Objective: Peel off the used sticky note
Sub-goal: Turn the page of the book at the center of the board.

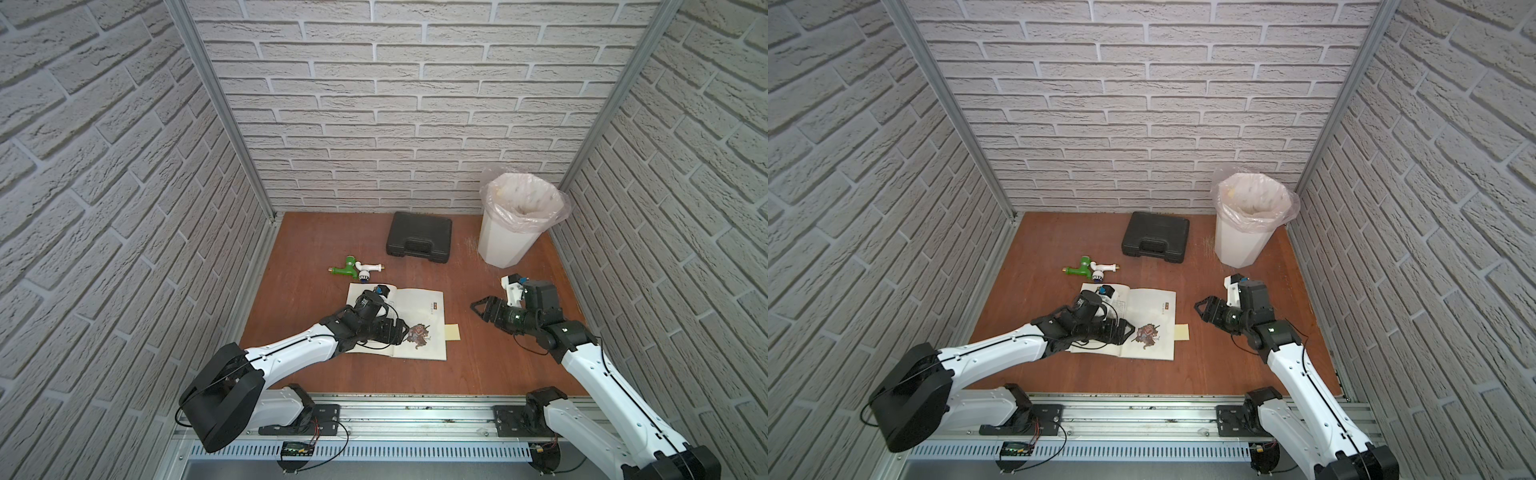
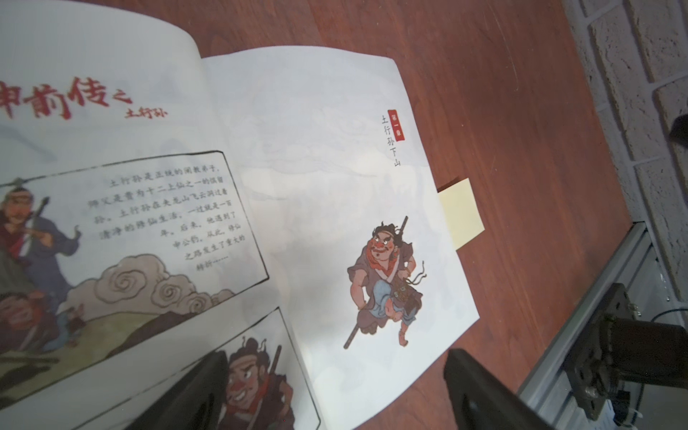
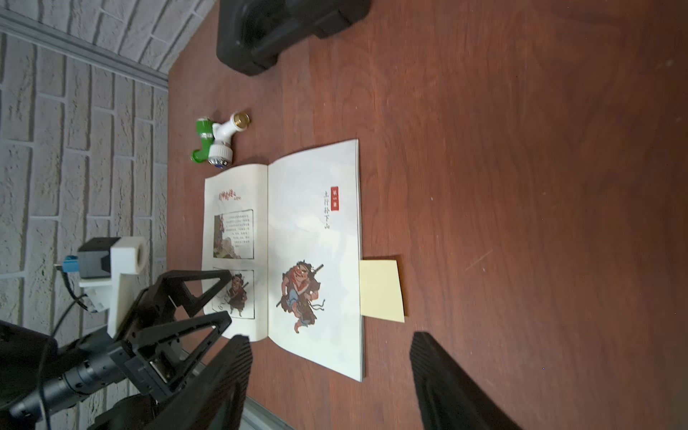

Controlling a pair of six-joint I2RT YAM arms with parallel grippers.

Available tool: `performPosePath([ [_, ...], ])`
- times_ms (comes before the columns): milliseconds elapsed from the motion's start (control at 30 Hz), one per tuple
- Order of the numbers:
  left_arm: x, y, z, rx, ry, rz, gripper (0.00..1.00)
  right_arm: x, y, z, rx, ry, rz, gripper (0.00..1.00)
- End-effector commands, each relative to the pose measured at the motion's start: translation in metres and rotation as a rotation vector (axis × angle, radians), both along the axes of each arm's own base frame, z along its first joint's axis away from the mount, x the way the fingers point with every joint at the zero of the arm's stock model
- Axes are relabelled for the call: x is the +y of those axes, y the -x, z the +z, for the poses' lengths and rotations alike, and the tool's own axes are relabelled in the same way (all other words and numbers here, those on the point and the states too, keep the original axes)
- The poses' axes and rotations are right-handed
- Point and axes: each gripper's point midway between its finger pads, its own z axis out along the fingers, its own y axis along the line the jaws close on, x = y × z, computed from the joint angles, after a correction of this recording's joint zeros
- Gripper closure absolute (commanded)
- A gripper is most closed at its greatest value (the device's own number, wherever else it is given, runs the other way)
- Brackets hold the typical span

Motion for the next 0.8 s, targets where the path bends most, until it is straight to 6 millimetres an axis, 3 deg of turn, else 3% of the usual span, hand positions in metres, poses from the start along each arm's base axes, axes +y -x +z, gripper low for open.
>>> performPosePath([
  [0, 0.004, -0.004, -0.003, -0.002, 0.007, 0.027, 0.06, 0.017, -0.008, -0.004, -0.038, -0.026, 0.020, 0.27],
  [367, 0.013, 0.001, -0.024, 0.045, -0.026, 0.044, 0.07, 0.063, 0.002, -0.049, 0.060, 0.005, 0.153, 0.27],
  [767, 0.026, 0.008, -0.045, 0.091, -0.067, 0.070, 0.07, 0.076, 0.003, -0.076, 0.113, 0.019, 0.179, 0.24],
])
